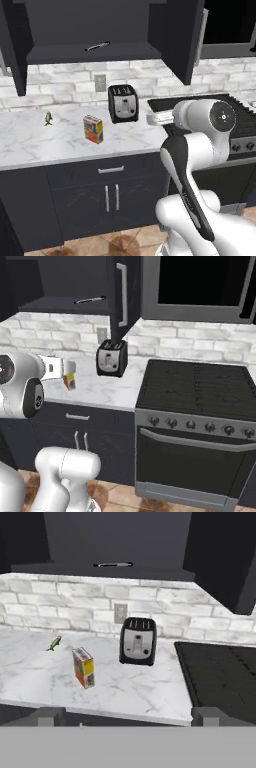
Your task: Pick the yogurt and cereal from the counter and place them in the cabinets closest to them.
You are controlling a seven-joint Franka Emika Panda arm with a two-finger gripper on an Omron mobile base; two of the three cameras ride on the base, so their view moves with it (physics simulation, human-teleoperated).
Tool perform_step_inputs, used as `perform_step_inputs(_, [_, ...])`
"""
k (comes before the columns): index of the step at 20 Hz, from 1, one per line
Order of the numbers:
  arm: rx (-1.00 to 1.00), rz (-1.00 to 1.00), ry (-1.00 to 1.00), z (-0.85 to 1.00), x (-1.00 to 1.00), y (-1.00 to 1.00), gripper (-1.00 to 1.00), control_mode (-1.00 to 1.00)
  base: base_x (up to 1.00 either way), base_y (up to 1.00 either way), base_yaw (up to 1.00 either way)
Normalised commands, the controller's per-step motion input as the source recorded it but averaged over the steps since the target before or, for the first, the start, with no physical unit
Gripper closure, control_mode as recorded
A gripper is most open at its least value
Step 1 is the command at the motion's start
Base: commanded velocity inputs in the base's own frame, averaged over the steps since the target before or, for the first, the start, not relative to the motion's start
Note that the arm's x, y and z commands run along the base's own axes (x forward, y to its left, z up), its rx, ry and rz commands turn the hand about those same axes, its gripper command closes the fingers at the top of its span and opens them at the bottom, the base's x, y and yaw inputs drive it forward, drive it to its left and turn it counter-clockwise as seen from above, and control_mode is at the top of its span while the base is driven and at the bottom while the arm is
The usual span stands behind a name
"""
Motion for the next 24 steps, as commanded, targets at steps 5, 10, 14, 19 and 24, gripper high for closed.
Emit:
perform_step_inputs(5, [0.0, 0.0, 0.0, 0.0, 0.0, 0.0, -1.0, 1.0, -0.08, 0.69, 0.0])
perform_step_inputs(10, [0.0, 0.0, 0.0, 0.0, 0.0, 0.0, -1.0, 1.0, 0.0, 0.48, 0.0])
perform_step_inputs(14, [0.0, 0.0, 0.0, 0.0, 0.0, 0.0, -1.0, 1.0, 0.0, 0.1, 0.0])
perform_step_inputs(19, [0.0, 0.0, 0.0, 0.0, 0.0, 0.0, -1.0, 1.0, 0.06, 0.0, 0.0])
perform_step_inputs(24, [0.0, 0.0, 0.0, 0.0, 0.0, 0.0, -1.0, 1.0, 0.36, 0.0, 0.0])
